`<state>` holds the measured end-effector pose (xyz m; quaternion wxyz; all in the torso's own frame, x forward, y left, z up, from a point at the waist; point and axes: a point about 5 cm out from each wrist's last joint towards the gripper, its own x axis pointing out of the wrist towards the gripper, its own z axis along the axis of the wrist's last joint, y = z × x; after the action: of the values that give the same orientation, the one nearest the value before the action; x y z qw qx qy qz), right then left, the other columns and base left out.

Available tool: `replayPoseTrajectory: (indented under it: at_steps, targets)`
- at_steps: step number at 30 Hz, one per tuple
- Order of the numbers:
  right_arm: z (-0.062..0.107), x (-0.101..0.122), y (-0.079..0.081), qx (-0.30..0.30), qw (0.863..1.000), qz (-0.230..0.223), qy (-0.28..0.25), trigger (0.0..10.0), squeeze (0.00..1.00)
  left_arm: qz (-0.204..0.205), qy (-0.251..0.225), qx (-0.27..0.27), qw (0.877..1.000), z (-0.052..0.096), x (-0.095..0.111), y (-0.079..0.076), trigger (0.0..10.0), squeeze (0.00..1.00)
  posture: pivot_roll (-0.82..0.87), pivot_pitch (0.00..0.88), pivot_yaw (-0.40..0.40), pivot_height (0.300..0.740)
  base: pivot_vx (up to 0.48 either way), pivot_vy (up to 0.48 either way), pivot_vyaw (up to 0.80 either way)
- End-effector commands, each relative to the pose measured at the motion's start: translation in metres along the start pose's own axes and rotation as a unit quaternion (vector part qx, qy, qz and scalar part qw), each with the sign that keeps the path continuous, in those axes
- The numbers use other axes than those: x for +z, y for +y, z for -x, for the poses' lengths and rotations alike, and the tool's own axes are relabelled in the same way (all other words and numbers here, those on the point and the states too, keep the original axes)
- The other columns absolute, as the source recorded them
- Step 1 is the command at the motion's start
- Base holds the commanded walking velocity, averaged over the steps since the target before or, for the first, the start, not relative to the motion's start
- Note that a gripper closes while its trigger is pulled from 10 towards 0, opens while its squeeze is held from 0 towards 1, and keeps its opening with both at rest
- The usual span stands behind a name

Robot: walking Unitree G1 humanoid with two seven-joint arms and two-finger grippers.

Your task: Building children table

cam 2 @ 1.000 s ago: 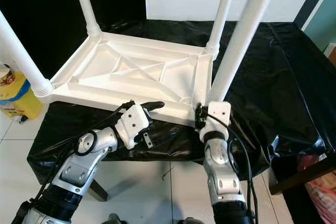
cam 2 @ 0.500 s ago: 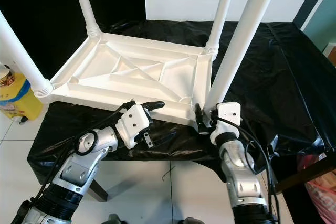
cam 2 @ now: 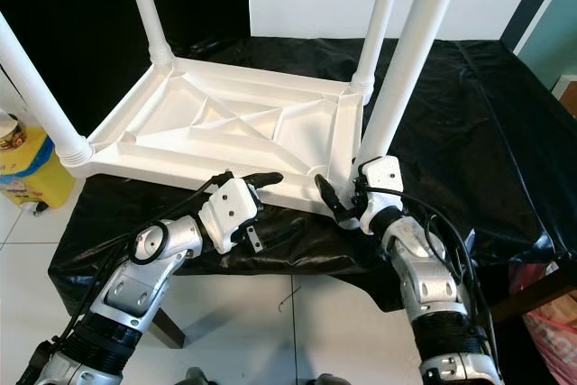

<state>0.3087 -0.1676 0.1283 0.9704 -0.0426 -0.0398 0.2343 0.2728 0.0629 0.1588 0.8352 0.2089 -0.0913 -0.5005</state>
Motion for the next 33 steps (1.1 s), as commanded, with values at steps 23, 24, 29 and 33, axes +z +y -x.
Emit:
replayPoseTrajectory:
  at_steps: [23,24,29,33]
  targets:
    - [0.007,-0.025,-0.011,-0.005,0.999,-0.007,0.051,10.0,0.00,-0.001,0.001,0.012,1.000,-0.001,0.000,-0.010,10.0,0.00,0.00,0.036,-0.050,0.740,0.000,0.000,0.00]
    - [0.007,-0.028,-0.014,-0.031,0.998,0.001,0.060,10.0,0.00,0.000,0.001,0.011,1.000,-0.001,0.000,-0.011,10.0,0.00,0.00,0.039,-0.052,0.740,0.000,0.000,0.00]
    - [0.007,-0.033,-0.014,-0.073,0.995,0.008,0.071,10.0,0.00,0.000,0.002,0.013,1.000,-0.001,-0.001,-0.011,10.0,0.00,-0.01,0.042,-0.055,0.740,0.000,0.000,0.00]
    - [0.009,-0.037,-0.011,-0.098,0.992,0.003,0.077,10.0,0.00,-0.002,0.003,0.018,1.000,-0.001,-0.001,-0.010,10.0,0.00,-0.01,0.043,-0.059,0.740,0.000,0.000,0.00]
